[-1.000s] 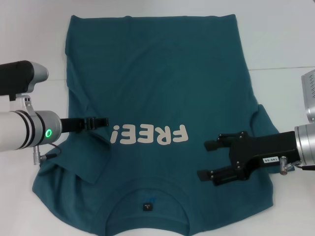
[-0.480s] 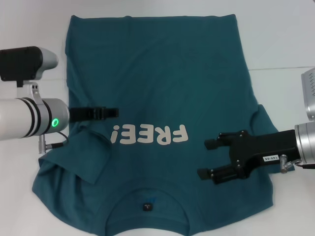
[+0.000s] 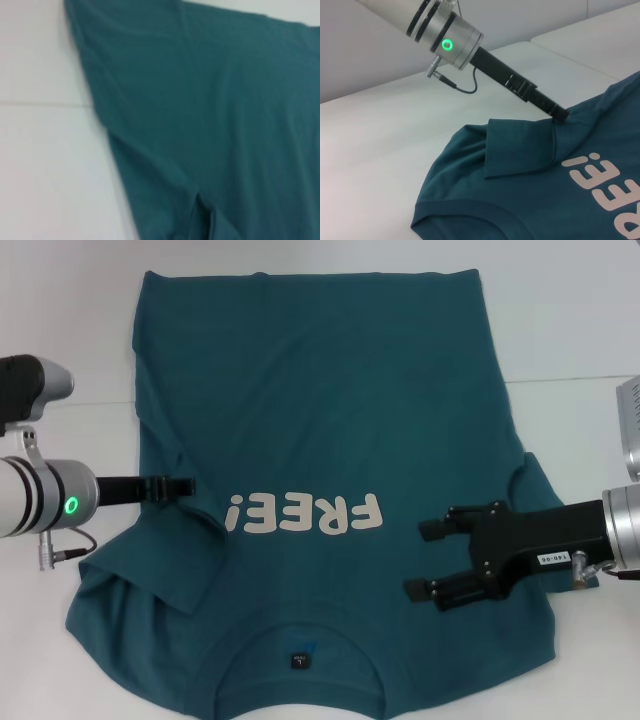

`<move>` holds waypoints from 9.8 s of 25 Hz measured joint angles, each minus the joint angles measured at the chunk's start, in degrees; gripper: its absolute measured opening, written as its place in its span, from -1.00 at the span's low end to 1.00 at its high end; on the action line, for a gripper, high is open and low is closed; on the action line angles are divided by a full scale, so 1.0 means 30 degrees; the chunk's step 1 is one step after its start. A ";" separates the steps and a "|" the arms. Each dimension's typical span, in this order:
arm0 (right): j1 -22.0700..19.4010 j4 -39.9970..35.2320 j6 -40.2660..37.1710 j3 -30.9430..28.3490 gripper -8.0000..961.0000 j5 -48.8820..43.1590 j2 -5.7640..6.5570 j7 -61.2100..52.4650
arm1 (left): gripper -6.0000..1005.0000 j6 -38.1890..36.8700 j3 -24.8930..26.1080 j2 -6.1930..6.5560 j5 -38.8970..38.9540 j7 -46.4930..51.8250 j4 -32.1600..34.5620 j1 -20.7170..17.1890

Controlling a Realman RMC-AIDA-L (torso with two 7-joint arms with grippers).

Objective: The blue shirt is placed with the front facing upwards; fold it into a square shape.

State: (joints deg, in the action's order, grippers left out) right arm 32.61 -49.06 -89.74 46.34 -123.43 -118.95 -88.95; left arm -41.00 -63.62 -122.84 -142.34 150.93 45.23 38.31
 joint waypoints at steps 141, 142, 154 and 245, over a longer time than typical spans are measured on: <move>0.2957 0.6209 0.9249 -0.4392 0.44 -0.8295 0.2660 -1.6983 | 0.68 -1.6029 0.6002 0.0223 1.0418 -1.6854 0.2415 -0.5035; 0.2959 0.6211 0.9249 -0.4392 0.39 -0.8280 0.2643 -1.6873 | 0.68 -1.6022 0.6002 0.0223 1.0418 -1.6854 0.2415 -0.5036; 0.2960 0.6014 0.9062 -0.4344 -0.38 -0.8156 0.2566 -1.5744 | 0.68 -1.5971 0.6002 0.0223 1.0418 -1.6854 0.2415 -0.5036; 0.6093 0.3468 0.5802 -0.0730 0.40 -0.9338 0.2334 -2.1030 | 0.68 -1.6140 0.5709 0.0634 0.9888 -1.6883 0.2205 -0.4536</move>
State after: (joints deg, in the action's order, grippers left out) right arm 50.88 -38.65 -72.33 44.15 -151.44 -111.95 -152.04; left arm -89.42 -46.49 -120.94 -112.68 100.28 51.84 24.70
